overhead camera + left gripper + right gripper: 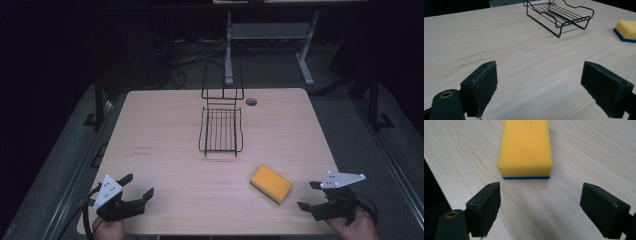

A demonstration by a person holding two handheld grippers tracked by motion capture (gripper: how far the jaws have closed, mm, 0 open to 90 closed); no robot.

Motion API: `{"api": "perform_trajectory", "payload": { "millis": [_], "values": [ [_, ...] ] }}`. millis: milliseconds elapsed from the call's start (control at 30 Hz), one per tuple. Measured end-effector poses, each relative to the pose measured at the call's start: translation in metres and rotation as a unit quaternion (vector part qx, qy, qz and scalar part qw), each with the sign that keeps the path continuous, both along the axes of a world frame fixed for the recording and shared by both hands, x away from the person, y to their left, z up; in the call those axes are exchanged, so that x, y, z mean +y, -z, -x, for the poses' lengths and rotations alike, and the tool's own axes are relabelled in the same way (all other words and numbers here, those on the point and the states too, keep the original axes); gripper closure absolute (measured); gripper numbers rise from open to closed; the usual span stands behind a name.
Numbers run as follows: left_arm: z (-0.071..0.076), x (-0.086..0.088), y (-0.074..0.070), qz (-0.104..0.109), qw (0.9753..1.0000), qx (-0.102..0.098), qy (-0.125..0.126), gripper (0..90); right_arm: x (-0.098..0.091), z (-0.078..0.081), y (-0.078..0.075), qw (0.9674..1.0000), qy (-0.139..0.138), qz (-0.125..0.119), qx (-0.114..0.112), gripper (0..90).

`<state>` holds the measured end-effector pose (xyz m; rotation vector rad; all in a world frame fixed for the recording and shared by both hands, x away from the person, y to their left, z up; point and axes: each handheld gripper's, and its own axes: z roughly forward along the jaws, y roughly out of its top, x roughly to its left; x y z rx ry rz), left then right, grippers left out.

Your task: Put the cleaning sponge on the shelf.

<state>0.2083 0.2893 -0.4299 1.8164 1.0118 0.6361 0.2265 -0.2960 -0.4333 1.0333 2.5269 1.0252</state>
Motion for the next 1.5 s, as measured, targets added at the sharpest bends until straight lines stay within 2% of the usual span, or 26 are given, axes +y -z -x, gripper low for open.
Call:
{"api": "perform_trajectory", "payload": {
  "millis": [300,567,833,1167,1233,1500],
  "values": [
    [0.001,0.003,0.001,0.003,1.0000,0.003,-0.001,13.0,0.008,-0.007,-0.016,1.0000,-0.006,0.004,0.001,16.5],
    [0.003,0.004,0.000,0.004,1.0000,-0.002,-0.003,12.9,0.030,-0.019,-0.028,0.9995,-0.028,0.015,0.004,15.5],
    [0.004,0.007,-0.001,0.007,1.0000,-0.003,-0.006,13.0,0.058,-0.038,-0.036,0.9972,-0.053,0.048,0.021,14.9],
    [0.004,0.006,-0.001,0.006,1.0000,-0.004,-0.001,13.0,0.079,-0.052,-0.035,0.9945,-0.062,0.072,0.042,14.8],
    [0.004,0.006,-0.001,0.006,1.0000,-0.004,-0.002,13.0,0.085,-0.057,-0.032,0.9930,-0.066,0.085,0.049,14.8],
    [0.004,0.007,-0.001,0.008,1.0000,-0.004,-0.003,13.0,0.098,-0.065,-0.027,0.9901,-0.071,0.105,0.060,14.8]
  ]
}}
